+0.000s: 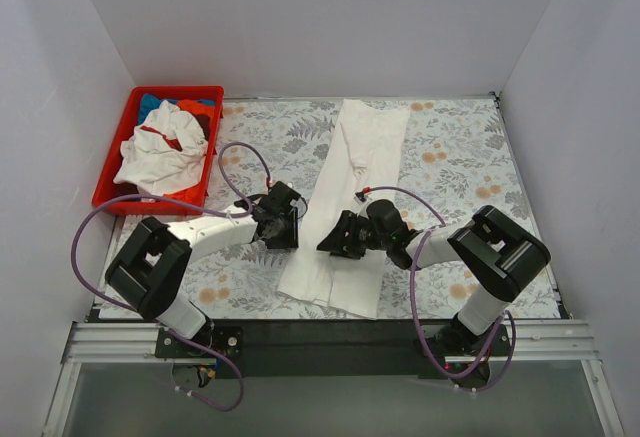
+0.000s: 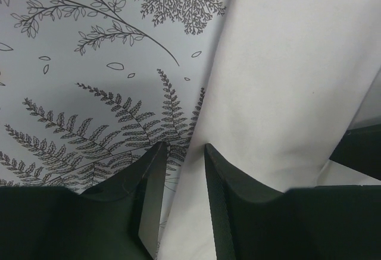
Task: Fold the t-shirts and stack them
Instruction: Fold the tshirt
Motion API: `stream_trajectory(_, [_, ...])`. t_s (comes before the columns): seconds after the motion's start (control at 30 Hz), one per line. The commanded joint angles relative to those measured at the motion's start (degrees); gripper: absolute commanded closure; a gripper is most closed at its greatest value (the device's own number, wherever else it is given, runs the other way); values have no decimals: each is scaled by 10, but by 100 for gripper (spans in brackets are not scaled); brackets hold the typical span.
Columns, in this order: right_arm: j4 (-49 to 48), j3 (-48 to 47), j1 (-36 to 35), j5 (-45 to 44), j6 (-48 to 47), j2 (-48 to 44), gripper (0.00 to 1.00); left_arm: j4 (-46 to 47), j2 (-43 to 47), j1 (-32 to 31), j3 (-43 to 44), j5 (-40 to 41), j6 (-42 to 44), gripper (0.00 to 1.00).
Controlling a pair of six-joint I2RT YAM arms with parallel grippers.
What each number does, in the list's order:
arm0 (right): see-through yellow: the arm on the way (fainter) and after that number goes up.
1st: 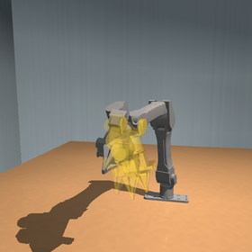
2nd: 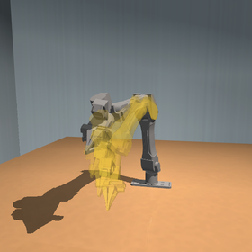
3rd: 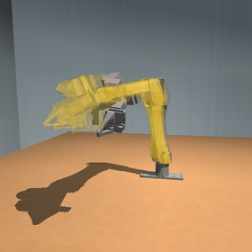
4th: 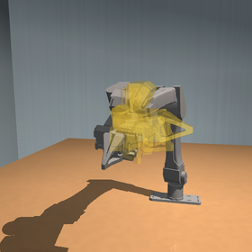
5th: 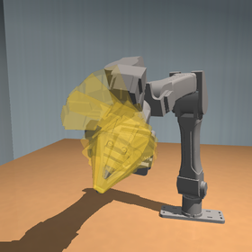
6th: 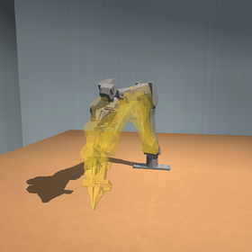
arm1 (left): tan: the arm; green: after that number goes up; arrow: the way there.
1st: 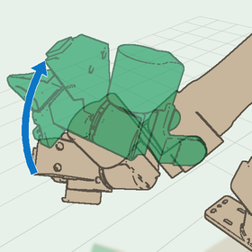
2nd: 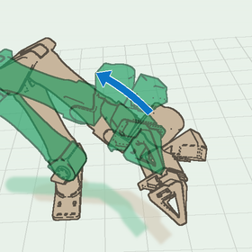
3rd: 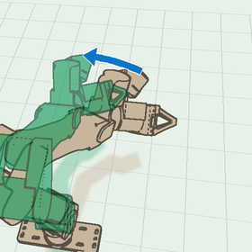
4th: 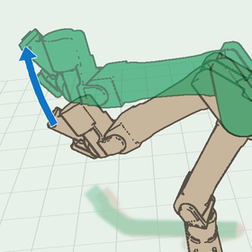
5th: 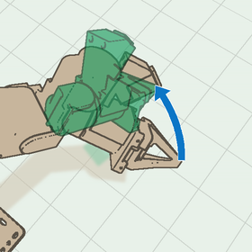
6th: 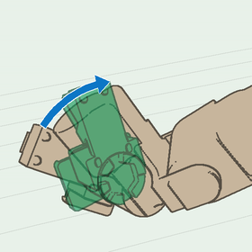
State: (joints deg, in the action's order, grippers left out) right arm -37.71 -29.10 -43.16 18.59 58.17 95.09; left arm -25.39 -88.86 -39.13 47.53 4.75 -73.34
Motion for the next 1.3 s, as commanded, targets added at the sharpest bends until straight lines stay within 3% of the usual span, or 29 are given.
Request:
stream_trajectory(0.0, [-33, -2, -3, 4, 5, 0, 44, 2, -11, -2, 8, -17, 3, 70])
stream_trajectory(0.3, [-34, 14, -3, 3, -9, -50, 56, 0, -18, -2, 8, -13, 3, 72])
stream_trajectory(0.67, [-30, 37, -3, -14, -31, -153, 59, -5, -21, -2, 10, -8, 3, 71])
stream_trajectory(1.03, [-23, 8, -3, 40, -32, -47, 60, -12, -4, -2, 7, 9, -2, 71])
stream_trajectory(1.27, [58, 16, 20, 35, -79, -80, 59, -46, 56, -4, -10, 48, -60, 63])
